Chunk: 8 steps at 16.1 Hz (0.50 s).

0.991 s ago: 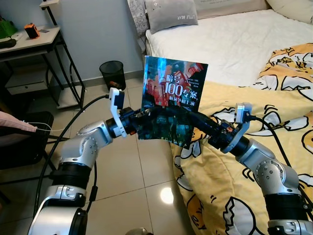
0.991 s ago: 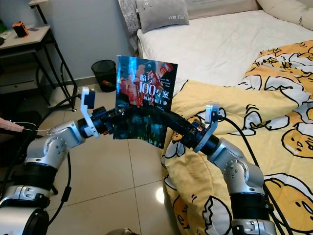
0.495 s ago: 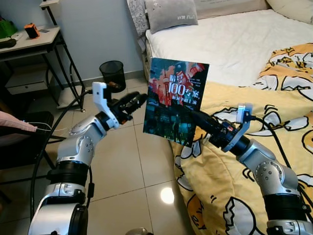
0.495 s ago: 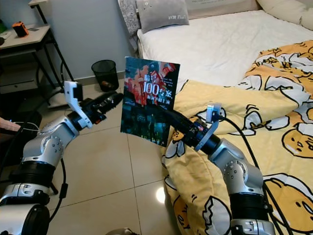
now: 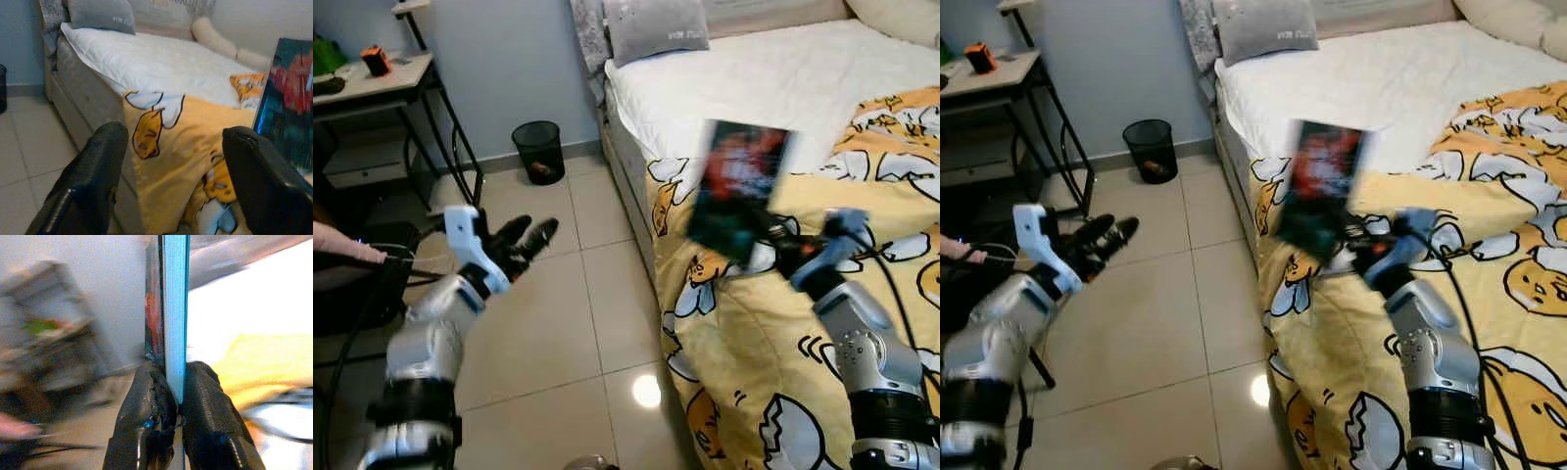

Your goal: Clean up the room

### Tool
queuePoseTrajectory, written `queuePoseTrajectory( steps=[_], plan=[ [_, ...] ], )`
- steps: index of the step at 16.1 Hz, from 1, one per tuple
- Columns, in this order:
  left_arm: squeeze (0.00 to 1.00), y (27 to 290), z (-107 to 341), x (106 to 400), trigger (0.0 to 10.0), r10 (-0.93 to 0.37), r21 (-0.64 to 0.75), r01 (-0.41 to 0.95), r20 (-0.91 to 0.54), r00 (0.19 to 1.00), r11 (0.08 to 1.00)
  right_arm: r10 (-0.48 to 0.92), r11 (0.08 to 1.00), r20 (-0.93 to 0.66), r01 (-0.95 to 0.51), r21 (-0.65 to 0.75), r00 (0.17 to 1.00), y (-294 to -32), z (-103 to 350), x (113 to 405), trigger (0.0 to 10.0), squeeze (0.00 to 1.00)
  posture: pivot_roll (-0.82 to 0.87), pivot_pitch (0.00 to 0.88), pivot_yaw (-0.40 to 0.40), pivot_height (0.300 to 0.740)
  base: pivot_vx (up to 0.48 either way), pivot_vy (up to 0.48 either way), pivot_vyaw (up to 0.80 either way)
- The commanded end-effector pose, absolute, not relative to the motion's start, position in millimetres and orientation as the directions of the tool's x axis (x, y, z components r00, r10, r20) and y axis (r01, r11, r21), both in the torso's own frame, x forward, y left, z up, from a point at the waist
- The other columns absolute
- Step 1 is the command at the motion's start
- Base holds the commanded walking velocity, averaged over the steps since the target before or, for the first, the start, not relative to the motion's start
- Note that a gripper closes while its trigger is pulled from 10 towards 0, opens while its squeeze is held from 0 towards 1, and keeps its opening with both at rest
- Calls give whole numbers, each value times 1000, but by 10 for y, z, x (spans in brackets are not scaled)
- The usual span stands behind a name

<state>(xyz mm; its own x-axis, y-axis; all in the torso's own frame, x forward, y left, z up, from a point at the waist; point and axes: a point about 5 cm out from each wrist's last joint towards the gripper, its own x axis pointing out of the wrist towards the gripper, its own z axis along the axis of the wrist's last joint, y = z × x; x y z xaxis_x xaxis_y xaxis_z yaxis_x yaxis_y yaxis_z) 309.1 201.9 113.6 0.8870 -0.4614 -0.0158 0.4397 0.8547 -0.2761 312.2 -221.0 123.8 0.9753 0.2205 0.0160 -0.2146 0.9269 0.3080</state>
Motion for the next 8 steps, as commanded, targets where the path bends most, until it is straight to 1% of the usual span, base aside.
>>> queuePoseTrajectory(
  steps=[1,2,3,4,5,6,7,8],
  plan=[
    [1000,1866,1177,3078,10000,-497,-174,486,-21,868,856,101,970,52,-110,216,994,-2282,1379,3196,0,0,64,0,62,740,0,0,0],
    [1000,1761,1142,3037,10000,-512,-95,507,-41,858,857,15,994,45,-20,109,999,-2334,1379,3207,0,0,69,0,53,740,0,0,0],
    [576,1706,1098,3005,10000,-492,-73,488,-48,869,870,-92,996,26,92,-11,995,-2379,1349,3207,0,0,55,0,58,740,0,0,0],
    [455,1692,1077,2990,10000,-480,-64,477,-54,876,877,-143,988,24,145,-59,989,-2404,1335,3200,0,0,55,0,59,740,0,0,0],
    [137,1677,1026,2960,10000,-454,-30,453,-92,886,891,-237,953,45,242,-181,970,-2447,1338,3174,0,0,48,0,62,740,0,0,0],
    [0,1676,998,2949,10000,-441,-15,443,-112,890,897,-257,940,61,265,-217,964,-2453,1346,3161,0,0,44,0,65,740,0,0,0],
    [0,1662,942,2929,10000,-438,10,444,-149,886,896,-266,918,102,284,-277,959,-2433,1361,3134,0,0,38,0,68,740,0,0,0],
    [0,1642,907,2898,10000,-446,11,453,-158,881,891,-265,873,153,305,-380,952,-2394,1368,3091,0,0,32,0,75,740,0,0,0]
  ],
)
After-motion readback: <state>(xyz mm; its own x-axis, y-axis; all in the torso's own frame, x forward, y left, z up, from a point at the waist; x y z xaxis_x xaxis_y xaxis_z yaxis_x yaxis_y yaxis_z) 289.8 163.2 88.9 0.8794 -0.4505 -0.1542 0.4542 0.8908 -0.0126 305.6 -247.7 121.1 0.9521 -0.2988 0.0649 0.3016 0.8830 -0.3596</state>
